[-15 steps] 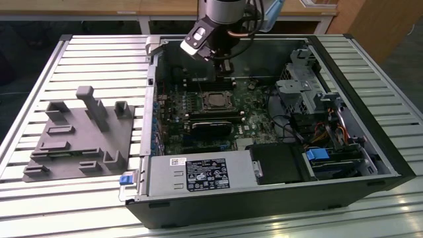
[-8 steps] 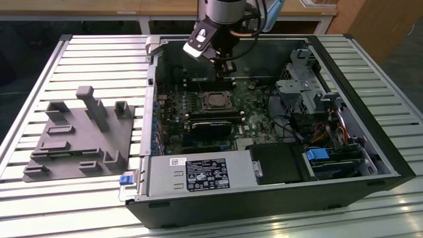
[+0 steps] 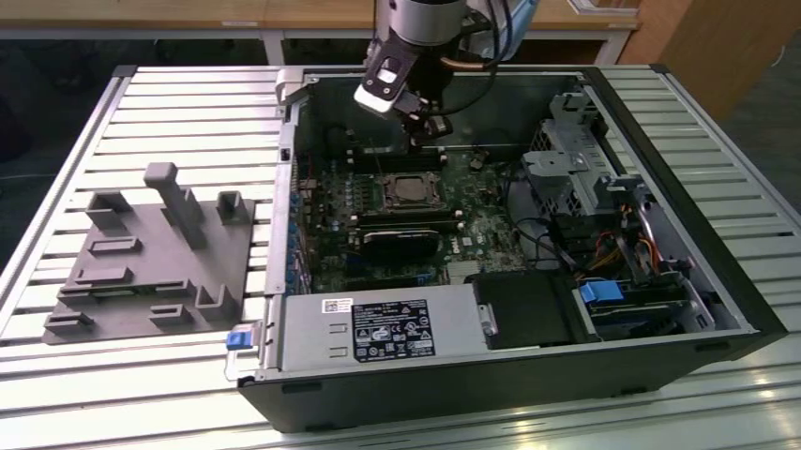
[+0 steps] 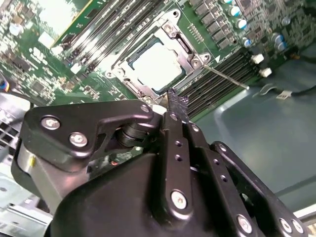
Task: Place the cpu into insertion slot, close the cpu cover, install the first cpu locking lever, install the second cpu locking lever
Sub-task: 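Install the first cpu locking lever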
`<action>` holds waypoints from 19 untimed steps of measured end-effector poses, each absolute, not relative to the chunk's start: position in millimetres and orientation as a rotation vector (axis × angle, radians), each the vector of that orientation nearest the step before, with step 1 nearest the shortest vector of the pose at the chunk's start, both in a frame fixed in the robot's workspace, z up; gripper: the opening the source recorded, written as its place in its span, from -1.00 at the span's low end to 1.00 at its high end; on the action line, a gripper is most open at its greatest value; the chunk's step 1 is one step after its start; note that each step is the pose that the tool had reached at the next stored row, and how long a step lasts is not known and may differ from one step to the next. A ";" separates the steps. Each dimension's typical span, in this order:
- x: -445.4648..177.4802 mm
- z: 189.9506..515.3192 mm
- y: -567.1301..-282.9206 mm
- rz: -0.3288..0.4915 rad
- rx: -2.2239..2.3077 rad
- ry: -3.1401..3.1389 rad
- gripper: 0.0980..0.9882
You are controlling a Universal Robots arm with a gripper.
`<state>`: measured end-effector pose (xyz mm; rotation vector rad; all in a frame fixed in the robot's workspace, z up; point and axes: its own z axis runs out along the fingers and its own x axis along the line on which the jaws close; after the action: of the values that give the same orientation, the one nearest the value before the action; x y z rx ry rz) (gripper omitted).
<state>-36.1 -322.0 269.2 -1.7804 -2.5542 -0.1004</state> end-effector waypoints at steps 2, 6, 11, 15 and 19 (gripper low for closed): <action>-36.1 269.2 -322.0 -0.100 -1.739 -2.581 -0.98; -36.1 269.1 -322.0 -0.098 -1.663 -2.629 -0.98; -36.1 269.2 -322.0 -0.097 -1.580 -2.677 -0.98; -36.1 269.1 -322.0 -0.096 -1.515 -2.713 -0.98; -36.1 269.1 -322.0 -0.094 -1.448 -2.748 -0.98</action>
<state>-36.1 -322.0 269.1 -1.4484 -2.7475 -0.0944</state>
